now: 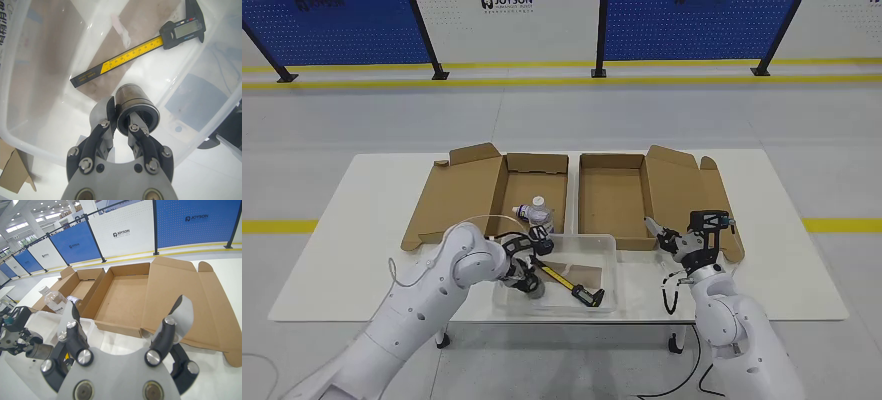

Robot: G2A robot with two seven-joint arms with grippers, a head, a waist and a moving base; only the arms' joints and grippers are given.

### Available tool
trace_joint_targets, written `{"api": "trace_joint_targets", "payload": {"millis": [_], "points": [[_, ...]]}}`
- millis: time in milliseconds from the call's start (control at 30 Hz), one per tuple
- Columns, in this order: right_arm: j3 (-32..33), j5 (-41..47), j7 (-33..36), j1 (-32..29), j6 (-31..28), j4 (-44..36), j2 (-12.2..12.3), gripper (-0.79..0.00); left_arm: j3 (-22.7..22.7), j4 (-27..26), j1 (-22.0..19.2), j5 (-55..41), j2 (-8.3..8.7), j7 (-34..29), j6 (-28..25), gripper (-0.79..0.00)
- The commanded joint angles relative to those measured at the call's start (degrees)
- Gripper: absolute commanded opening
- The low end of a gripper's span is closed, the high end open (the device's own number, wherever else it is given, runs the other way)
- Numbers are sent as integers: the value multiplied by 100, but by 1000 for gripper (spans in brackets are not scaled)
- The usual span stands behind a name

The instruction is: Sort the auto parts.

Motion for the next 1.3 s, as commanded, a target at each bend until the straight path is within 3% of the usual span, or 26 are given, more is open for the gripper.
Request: {"api": "trace_joint_targets", "payload": {"millis": [0,467,633,1100,1267], "points": [[0,0,0,0,0,0,0,0,-62,-166,63,145,37,-31,48,-785],[0,0,0,0,0,0,0,0,-1108,-2196,1126,564,365,318,636,-785],[0,0,0,0,0,0,0,0,-1234,-2767,1483,667,440,131,582,-785],[0,0,0,0,0,0,0,0,-1402,-3095,1663,832,511,180,587,-785],[0,0,0,0,0,0,0,0,-1654,-3256,1696,998,537,495,754,-785]]}}
